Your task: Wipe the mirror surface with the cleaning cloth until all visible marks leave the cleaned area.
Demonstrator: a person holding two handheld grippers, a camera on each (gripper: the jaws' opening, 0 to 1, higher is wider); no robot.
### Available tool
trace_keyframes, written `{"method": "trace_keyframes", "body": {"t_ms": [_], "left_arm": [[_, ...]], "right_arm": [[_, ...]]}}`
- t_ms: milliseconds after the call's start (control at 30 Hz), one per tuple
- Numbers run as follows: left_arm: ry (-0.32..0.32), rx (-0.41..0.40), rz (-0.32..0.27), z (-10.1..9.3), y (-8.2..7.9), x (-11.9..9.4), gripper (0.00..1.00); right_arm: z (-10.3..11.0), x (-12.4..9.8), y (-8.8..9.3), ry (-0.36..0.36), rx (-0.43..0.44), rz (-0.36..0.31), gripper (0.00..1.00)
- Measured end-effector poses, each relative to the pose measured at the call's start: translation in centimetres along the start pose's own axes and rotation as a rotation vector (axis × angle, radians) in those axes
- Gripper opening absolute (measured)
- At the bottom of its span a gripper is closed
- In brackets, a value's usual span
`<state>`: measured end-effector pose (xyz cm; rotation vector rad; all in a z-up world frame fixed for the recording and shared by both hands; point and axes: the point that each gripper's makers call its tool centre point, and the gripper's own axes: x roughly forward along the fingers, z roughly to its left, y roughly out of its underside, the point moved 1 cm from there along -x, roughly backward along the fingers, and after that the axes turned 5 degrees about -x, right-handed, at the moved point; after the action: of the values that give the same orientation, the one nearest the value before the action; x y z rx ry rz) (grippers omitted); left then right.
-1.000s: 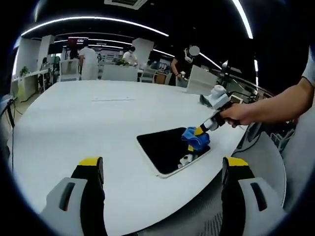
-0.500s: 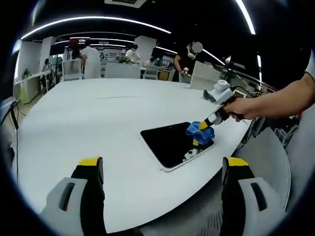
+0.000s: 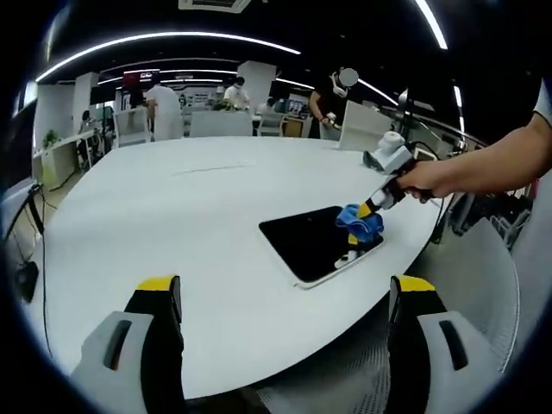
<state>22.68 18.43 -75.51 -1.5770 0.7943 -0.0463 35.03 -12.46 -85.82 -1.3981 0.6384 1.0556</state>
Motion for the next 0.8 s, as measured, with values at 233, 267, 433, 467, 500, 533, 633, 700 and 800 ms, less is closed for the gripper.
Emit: {"method": "trace_keyframes", "body": {"t_ms": [233,267,433,467,500,533,633,700,800], "left_arm": [[-0.027,-0.019,0.049,1.6,0.9,-1.0,0.99],[-0.025,-0.024,0.052,1.9,0.8,-1.0,0.99],[-0.028,-0.012,0.038,2.4,0.1,-1.1,0.99],[-0.03,-0.01,0.036,2.5,0.1,-1.1,0.99],[-0.03,-0.002,0.029,2.5,-0.1,-1.1,0.99],[-0.03,0.002,0.027,2.5,-0.1,-1.1,0.99],[-0.027,0.013,0.03,2.5,-0.1,-1.1,0.99],[-0.027,0.018,0.038,2.4,0.0,-1.0,0.99],[-0.025,0.019,0.054,2.5,0.2,-1.0,0.99]], "right_arm": [[0.1,-0.2,0.1,0.024,0.007,-0.014,0.01],[0.2,-0.2,0.1,0.023,0.009,-0.013,0.01],[0.5,-0.5,0.5,0.021,0.029,-0.024,0.0],[0.5,-0.6,0.6,0.022,0.031,-0.025,0.0],[0.5,-0.6,0.7,0.023,0.037,-0.025,0.0],[0.6,-0.7,0.7,0.022,0.039,-0.025,0.0],[0.9,-0.9,1.1,0.009,0.058,-0.032,0.0],[1.1,-1.0,1.5,0.005,0.064,-0.031,0.01],[1.0,-1.1,1.9,0.01,0.073,-0.045,0.01]]}}
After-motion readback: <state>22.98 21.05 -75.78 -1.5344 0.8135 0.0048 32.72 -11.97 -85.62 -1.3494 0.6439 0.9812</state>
